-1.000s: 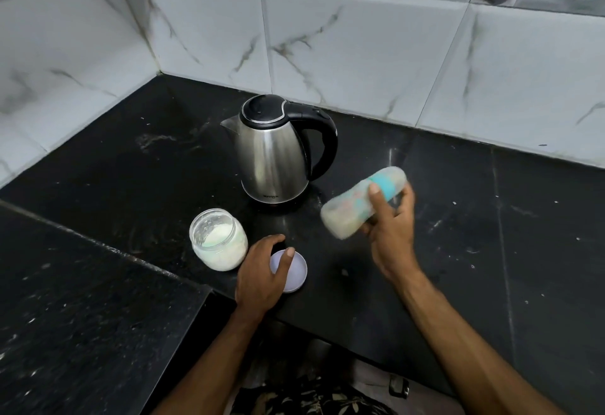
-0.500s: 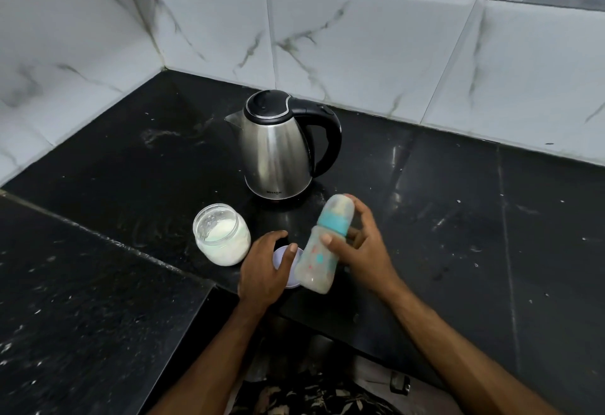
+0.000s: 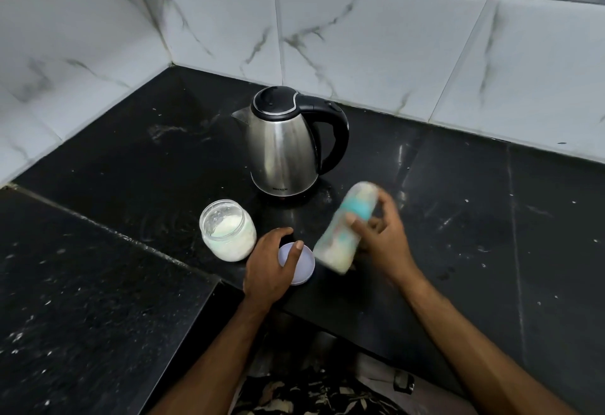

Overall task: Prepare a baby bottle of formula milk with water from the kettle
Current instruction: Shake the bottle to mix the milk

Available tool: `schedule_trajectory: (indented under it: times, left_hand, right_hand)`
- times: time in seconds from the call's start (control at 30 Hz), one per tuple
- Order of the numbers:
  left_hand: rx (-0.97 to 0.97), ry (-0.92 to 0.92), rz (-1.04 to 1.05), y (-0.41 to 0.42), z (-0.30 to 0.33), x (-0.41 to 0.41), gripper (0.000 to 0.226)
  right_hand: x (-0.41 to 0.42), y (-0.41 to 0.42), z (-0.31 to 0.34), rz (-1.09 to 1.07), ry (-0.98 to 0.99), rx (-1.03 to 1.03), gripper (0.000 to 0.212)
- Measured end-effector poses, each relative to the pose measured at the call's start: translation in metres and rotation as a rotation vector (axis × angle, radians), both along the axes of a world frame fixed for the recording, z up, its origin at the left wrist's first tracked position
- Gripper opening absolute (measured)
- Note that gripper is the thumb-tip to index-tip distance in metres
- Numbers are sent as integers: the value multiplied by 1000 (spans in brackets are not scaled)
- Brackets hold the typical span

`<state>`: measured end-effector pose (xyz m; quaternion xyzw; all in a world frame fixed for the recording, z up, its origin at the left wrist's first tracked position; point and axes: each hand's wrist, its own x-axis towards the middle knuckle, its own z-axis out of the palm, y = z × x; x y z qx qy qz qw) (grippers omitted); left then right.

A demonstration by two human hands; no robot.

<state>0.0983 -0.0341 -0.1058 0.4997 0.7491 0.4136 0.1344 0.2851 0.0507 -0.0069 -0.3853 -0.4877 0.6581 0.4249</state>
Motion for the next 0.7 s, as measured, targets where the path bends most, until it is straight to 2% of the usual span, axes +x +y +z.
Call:
schedule_trajectory:
  times: [0.07,0.13,0.3,0.37,0.43,0.5,0.57,0.67,0.7]
  left_hand:
    - [0,-2,10,-1,2,1,55]
    - [-4,-1,10,-1,3,2,54]
    - [-11,-18,-5,-2,4,0,59]
    - [-6,-18,-3,-2,4,1,59]
    - [-6,-6,2,-2,6,2,57]
    - [-9,-2,4,-1,6,3,56]
    - [-11,-5,-6,-1,5,1,54]
    - [-34,-33,-17,-2,4,-1,50]
    - [-29,-26,-15,-2,4,-1,51]
  right_hand:
    - [3,15,9,-218,154,-87,56]
    - [0,17,8,-292,239,-120,53]
    - [-11,-18,-10,153,-49,6,72]
    - [-12,-9,-5,50,4,4,69]
    - [-11,5,6,-174,150,-106,60]
    - [-13,10,9,-272,241,-165,55]
    - [-16,-2,5,-156,171,-106,64]
    - [-17,-20,-2,148,-12,44,71]
    - [-16,-16,0,139,-13,58,71]
